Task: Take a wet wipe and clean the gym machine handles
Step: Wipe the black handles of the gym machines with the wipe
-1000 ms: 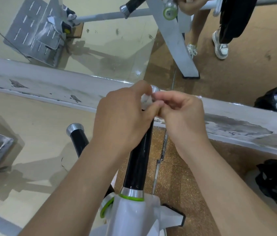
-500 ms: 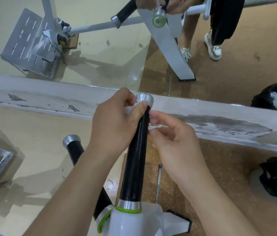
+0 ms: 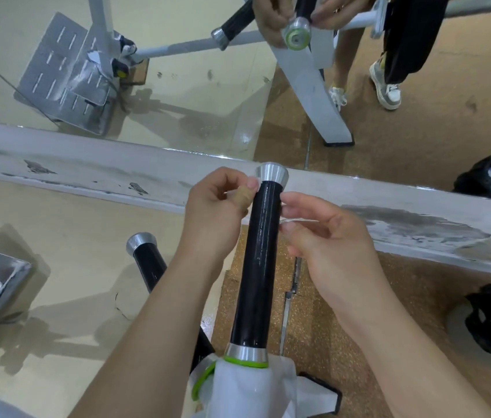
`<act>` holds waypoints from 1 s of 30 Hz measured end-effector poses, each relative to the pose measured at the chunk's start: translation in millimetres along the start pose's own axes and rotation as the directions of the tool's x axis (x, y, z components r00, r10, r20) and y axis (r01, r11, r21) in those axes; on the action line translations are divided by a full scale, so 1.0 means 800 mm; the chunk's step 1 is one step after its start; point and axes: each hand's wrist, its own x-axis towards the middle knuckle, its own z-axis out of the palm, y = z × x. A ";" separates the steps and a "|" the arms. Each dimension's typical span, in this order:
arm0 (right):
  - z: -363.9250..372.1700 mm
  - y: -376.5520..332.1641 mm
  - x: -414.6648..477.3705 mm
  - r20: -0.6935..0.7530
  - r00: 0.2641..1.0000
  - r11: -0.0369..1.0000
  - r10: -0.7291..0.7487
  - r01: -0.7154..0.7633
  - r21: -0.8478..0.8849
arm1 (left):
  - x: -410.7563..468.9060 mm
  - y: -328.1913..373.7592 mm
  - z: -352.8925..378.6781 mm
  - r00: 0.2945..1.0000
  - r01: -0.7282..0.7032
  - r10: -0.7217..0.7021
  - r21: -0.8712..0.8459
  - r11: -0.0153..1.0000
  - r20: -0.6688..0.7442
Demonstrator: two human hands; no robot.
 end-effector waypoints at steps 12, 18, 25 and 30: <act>0.004 -0.004 -0.007 -0.025 0.994 0.977 -0.105 0.099 -0.188 | -0.010 -0.002 0.012 0.991 0.047 -0.050 -0.025 0.999 -0.124; 0.006 -0.013 -0.010 0.122 0.983 0.941 -0.135 0.166 -0.294 | -0.024 0.000 0.000 0.989 -0.017 0.005 -0.080 0.997 -0.148; 0.005 -0.023 -0.008 0.152 0.979 0.907 -0.136 0.184 -0.379 | -0.035 0.004 -0.011 0.987 0.152 -0.160 -0.263 0.953 -0.010; 0.006 -0.023 -0.011 0.158 0.981 0.894 -0.114 0.171 -0.414 | -0.053 0.009 -0.030 0.979 0.203 -0.194 -0.205 0.958 0.065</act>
